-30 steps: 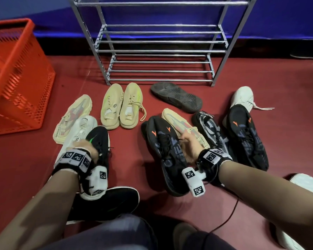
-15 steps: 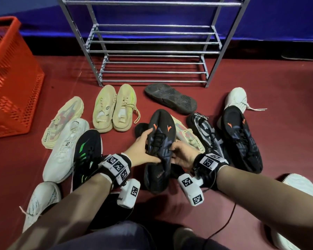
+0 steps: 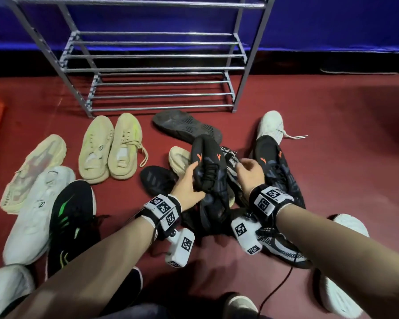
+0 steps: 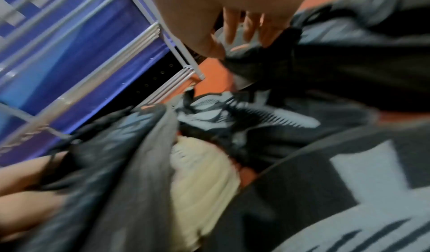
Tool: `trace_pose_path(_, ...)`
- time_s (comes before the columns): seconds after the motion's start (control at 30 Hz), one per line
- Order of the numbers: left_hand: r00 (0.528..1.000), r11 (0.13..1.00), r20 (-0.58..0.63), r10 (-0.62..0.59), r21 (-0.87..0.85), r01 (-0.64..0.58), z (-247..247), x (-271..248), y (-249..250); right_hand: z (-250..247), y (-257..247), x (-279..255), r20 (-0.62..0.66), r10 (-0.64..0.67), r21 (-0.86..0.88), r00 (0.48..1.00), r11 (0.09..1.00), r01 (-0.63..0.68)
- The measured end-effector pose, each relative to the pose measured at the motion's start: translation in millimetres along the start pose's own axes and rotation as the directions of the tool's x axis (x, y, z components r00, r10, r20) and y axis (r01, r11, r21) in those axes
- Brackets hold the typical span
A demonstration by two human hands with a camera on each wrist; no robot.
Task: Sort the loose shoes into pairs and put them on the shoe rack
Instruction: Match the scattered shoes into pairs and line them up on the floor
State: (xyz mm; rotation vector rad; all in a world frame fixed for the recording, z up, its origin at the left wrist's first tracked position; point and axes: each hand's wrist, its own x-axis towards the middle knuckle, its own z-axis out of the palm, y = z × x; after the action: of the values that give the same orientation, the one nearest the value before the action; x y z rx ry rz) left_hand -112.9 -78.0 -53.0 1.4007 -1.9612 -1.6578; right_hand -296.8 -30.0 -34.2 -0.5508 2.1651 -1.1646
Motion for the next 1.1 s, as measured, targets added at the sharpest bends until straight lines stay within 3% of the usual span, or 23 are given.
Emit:
trace_pose_path(0.1, 0.998, 0.998, -0.008, -0.062, -0.007, 0.062, 6, 9, 0, -38, 15, 24, -0.187, 0.004, -0.423, 0.982, 0.902, -0.085)
trace_pose_path(0.2, 0.997, 0.997, -0.011, -0.073, -0.028, 0.073, 7, 11, -7, -60, 26, 29, -0.281, 0.078, -0.551, 0.957, 0.803, -0.227)
trace_pose_path(0.27, 0.997, 0.997, -0.009, -0.073, -0.006, 0.073, 7, 9, -13, -61, 36, 29, -0.267, 0.093, -0.583, 0.959, 0.777, -0.238)
trace_pose_path(0.5, 0.998, 0.996, 0.013, -0.054, -0.076, 0.055, 3, -8, -7, -66, 43, 36, -0.096, 0.034, -0.745, 0.995, 0.661, -0.095)
trace_pose_path(0.7, 0.994, 0.972, 0.015, -0.106, -0.207, 0.106, 4, -9, 1, -59, 23, 18, -0.101, -0.141, -0.566, 0.985, 0.822, 0.06)
trace_pose_path(0.87, 0.991, 0.962, 0.019, -0.134, -0.236, 0.134, 5, -12, 1, -41, -44, -5, -0.127, -0.229, -0.316, 0.965, 0.932, 0.18)
trace_pose_path(0.97, 0.996, 0.976, 0.008, -0.09, -0.2, 0.09, 2, -12, -2, -17, -81, -23, 0.012, -0.206, -0.121, 0.978, 0.971, 0.206)
trace_pose_path(1.1, 0.992, 0.977, 0.01, -0.127, -0.17, 0.127, -5, -8, -17, 4, -121, -55, 0.202, -0.198, -0.124, 0.959, 0.966, 0.226)
